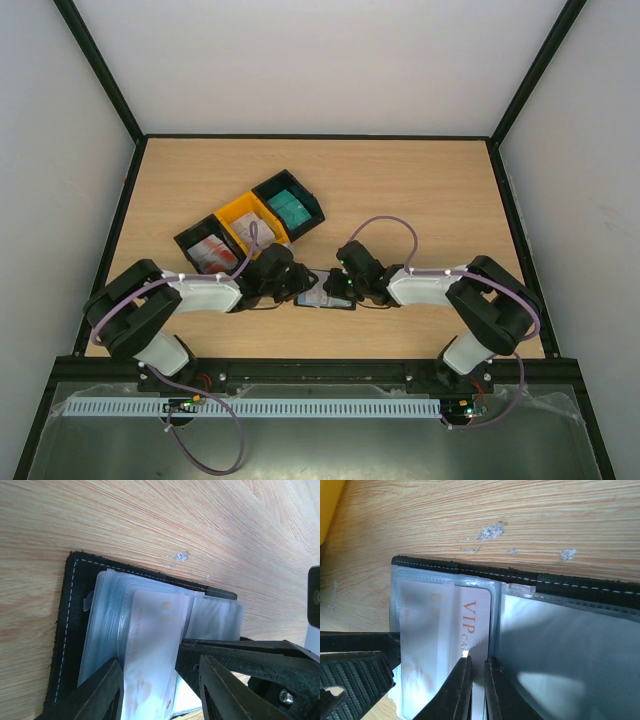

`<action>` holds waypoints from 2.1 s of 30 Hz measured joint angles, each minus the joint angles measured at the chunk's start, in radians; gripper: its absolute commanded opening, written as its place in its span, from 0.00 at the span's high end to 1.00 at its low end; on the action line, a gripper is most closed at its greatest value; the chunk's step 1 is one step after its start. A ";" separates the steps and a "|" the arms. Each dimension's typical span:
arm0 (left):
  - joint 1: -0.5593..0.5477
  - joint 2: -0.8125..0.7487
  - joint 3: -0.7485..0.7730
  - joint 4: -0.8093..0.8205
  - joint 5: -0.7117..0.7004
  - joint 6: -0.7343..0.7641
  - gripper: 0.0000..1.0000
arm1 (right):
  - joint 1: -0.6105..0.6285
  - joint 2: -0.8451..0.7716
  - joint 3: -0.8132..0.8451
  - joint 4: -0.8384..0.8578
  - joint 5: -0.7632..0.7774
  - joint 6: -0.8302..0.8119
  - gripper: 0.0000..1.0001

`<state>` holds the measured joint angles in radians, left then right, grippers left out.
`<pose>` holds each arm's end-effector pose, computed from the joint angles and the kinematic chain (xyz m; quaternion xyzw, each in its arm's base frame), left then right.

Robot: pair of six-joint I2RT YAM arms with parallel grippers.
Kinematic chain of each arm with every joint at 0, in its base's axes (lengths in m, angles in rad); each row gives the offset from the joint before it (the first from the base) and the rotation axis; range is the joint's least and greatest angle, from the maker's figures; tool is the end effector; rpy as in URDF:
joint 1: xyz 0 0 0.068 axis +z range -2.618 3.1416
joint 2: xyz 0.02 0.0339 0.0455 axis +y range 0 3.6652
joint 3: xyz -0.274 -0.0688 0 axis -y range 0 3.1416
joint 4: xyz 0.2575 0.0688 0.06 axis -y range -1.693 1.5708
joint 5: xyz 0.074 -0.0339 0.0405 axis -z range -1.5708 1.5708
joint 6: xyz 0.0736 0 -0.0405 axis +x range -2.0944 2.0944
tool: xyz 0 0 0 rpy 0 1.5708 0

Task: Put the credit cards into the card holder
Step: Turn over the card slot in the card holder.

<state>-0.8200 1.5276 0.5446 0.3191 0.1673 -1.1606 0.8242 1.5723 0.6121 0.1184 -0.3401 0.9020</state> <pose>0.2068 -0.2396 0.1159 -0.1157 0.8890 -0.4062 0.1766 0.1944 0.2462 0.1040 -0.0245 0.9225 0.3698 0.1083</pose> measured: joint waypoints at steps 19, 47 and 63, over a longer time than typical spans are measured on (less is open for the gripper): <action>-0.018 0.006 0.005 0.035 0.105 -0.048 0.60 | 0.000 -0.067 -0.066 0.013 0.035 0.008 0.92; -0.050 0.095 0.098 0.172 0.227 -0.019 0.59 | 0.010 -0.207 -0.151 0.002 0.151 0.094 0.86; -0.051 0.114 0.205 -0.023 0.153 0.105 0.42 | 0.011 -0.552 -0.119 -0.320 0.467 0.065 0.64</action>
<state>-0.8715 1.6413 0.7494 0.2958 0.3199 -1.0557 0.8356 1.0203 0.4931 -0.2020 0.1265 0.9672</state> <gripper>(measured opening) 0.517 0.305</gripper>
